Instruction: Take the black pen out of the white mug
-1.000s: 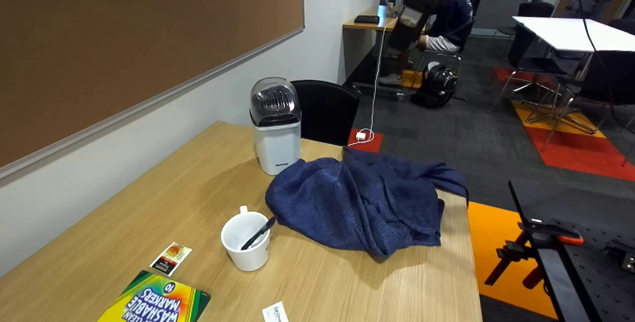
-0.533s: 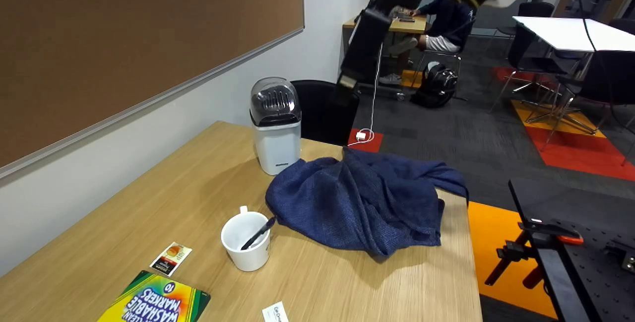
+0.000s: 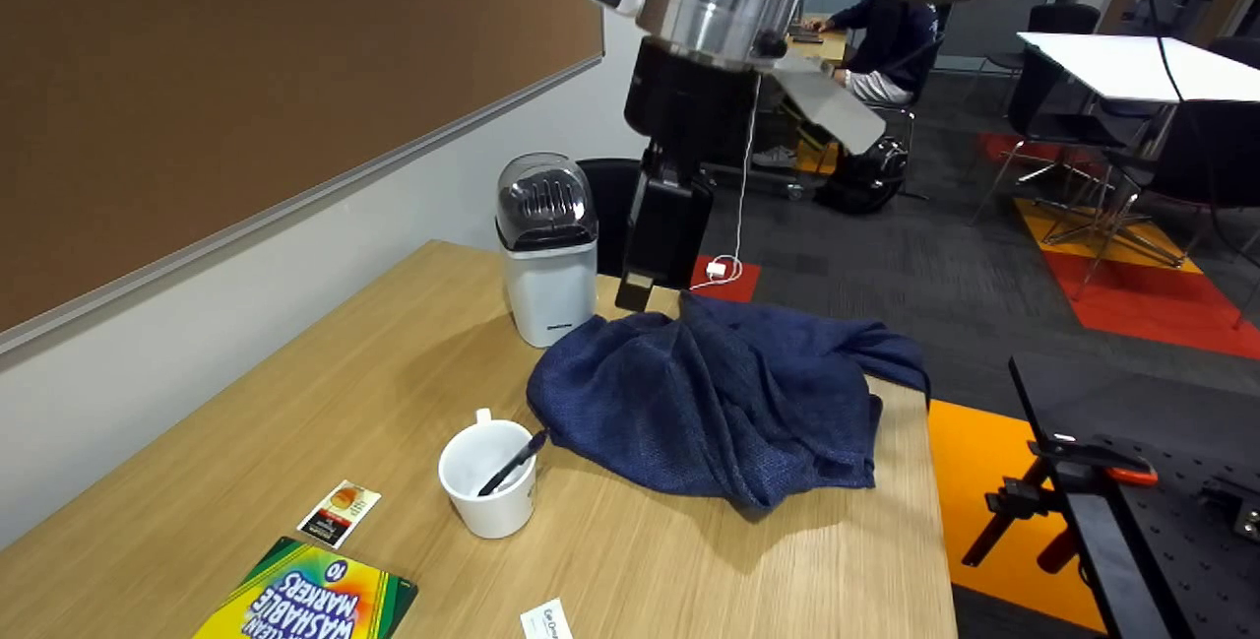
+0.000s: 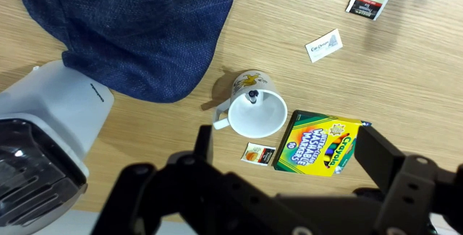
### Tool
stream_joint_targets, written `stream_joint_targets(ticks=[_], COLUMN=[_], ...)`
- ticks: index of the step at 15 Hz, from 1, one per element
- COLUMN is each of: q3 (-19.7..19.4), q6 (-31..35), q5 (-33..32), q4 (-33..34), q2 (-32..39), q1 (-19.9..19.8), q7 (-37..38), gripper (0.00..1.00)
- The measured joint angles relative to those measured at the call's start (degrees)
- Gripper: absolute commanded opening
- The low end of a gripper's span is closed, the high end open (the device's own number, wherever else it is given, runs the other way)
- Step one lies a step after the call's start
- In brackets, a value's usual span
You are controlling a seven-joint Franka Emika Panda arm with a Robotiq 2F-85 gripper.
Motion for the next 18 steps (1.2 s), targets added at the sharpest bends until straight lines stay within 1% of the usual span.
stream_joint_targets(ticks=[8, 10, 16, 18], q3=[0.9, 0.9, 1.0, 1.8], q6=[0.0, 0.0, 0.0, 1.7], q5=[-0.7, -0.7, -0.7, -0.7], q4=[6.7, 7.5, 7.9, 7.9], q2=[11.4, 12.5, 12.6, 13.2], q1=[-0.5, -0.6, -0.7, -1.4], q7=[-0.6, -0.6, -0.6, -0.6], gripper=[1.00, 1.00, 1.00, 1.00])
